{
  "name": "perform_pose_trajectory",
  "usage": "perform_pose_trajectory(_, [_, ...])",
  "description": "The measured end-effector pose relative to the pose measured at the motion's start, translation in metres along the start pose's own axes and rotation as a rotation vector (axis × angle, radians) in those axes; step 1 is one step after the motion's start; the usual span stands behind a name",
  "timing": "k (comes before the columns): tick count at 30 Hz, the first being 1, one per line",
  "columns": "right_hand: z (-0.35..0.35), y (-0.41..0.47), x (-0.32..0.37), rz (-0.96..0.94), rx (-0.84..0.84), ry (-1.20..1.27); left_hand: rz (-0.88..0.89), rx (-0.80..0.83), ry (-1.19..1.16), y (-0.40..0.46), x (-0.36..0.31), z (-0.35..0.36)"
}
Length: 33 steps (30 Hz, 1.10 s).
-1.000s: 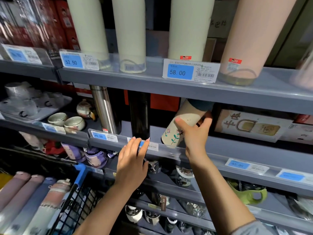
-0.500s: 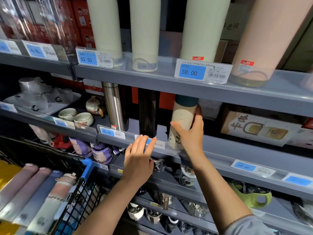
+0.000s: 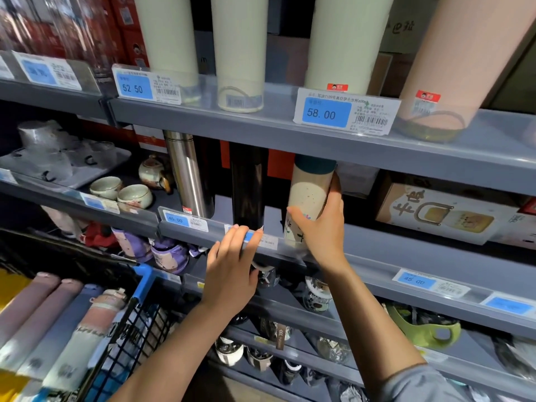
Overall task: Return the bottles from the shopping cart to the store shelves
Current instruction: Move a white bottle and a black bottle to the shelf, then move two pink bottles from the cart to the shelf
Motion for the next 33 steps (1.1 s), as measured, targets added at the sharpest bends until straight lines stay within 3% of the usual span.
perform_pose_trajectory(8, [-0.002,-0.007,-0.005,0.009,-0.009,0.065,0.037,-0.009,0.032,-0.003,0.003,0.001])
perform_pose_trajectory(12, [-0.012,-0.032,-0.009,0.004,-0.117,0.173,0.054,0.024,-0.009,-0.001,0.006,-0.002])
perform_pose_trajectory(17, [-0.006,-0.074,-0.003,-0.092,-0.134,0.240,-0.096,-0.020,-0.435,-0.019,0.006,-0.014])
perform_pose_trajectory(22, [0.037,-0.109,0.010,-0.160,0.287,0.214,-0.443,-0.059,-0.645,-0.087,0.051,-0.032])
perform_pose_trajectory(30, [0.153,-0.186,0.050,-0.147,1.046,0.150,-0.903,-0.219,-0.606,-0.215,0.132,-0.094])
perform_pose_trajectory(33, [0.207,-0.212,0.078,-0.122,1.139,0.109,-1.013,-0.291,-0.614,-0.242,0.182,-0.124])
Point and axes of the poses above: each hand's wrist, its own y-axis towards the middle knuckle, its own z-axis out of the palm, x = y × z, the point moved 1 cm from there along y, towards the middle knuckle, and after that the axes turned 13 degrees about -y, right-handed, at the moved point
